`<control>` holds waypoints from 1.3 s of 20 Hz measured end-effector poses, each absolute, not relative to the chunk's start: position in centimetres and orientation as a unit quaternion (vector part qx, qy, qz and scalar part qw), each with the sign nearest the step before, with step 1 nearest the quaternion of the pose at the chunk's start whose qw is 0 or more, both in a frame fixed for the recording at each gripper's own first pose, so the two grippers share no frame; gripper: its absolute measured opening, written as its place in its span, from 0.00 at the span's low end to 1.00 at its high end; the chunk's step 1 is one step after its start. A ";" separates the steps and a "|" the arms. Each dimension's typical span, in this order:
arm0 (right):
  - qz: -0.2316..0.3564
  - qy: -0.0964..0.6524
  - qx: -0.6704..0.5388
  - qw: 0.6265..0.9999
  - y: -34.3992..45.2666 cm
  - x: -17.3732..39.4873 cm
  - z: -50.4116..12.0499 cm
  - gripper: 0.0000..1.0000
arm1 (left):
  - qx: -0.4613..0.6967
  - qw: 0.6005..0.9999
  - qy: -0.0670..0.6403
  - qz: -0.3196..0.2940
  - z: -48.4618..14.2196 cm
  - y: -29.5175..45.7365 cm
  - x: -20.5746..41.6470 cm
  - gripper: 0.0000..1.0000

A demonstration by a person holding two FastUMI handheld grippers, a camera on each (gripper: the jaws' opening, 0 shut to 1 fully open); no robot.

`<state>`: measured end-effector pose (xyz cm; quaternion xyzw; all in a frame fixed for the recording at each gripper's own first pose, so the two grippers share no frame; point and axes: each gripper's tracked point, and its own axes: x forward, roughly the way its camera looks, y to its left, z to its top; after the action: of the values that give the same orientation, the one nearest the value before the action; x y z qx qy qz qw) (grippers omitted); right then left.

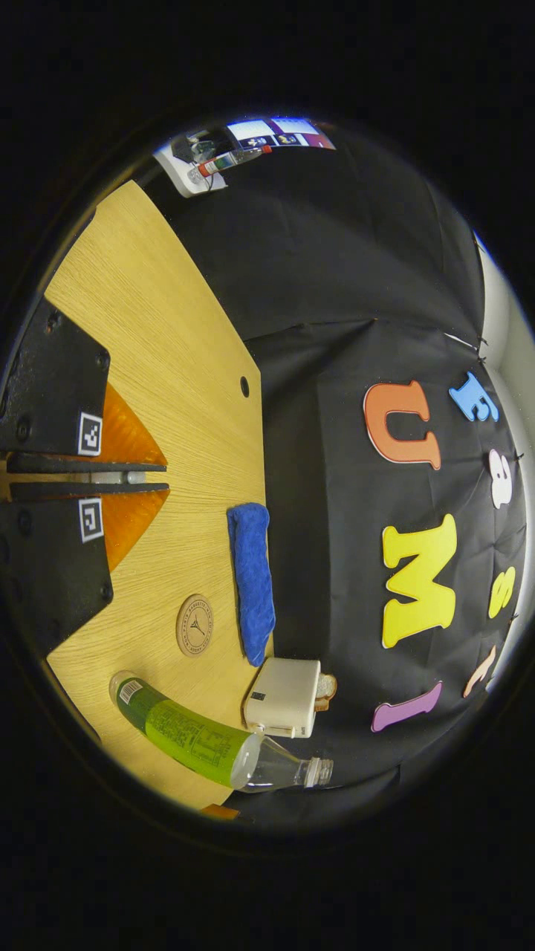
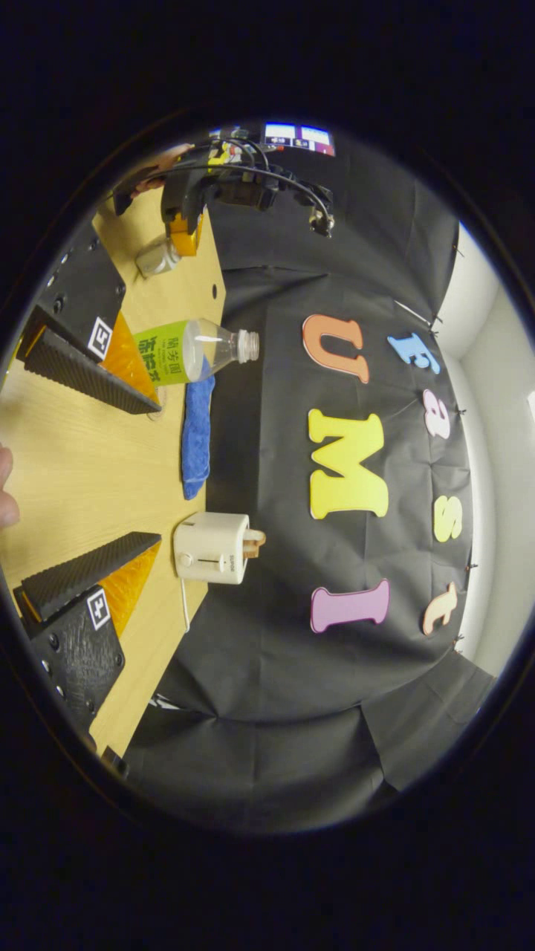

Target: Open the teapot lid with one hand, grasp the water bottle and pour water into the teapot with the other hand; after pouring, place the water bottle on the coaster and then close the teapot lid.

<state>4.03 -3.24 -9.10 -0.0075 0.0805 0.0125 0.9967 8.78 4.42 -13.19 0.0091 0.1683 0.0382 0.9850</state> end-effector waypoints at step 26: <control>0.114 0.145 0.007 0.983 7.8 8.4 -13.5 0.95 | -0.039 0.994 0.094 0.026 -7.0 7.7 2.6 0.03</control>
<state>8.38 7.79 -13.45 0.0074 0.1453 0.1135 0.9828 2.56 7.70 -6.95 -0.0395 0.0940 0.0262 0.9944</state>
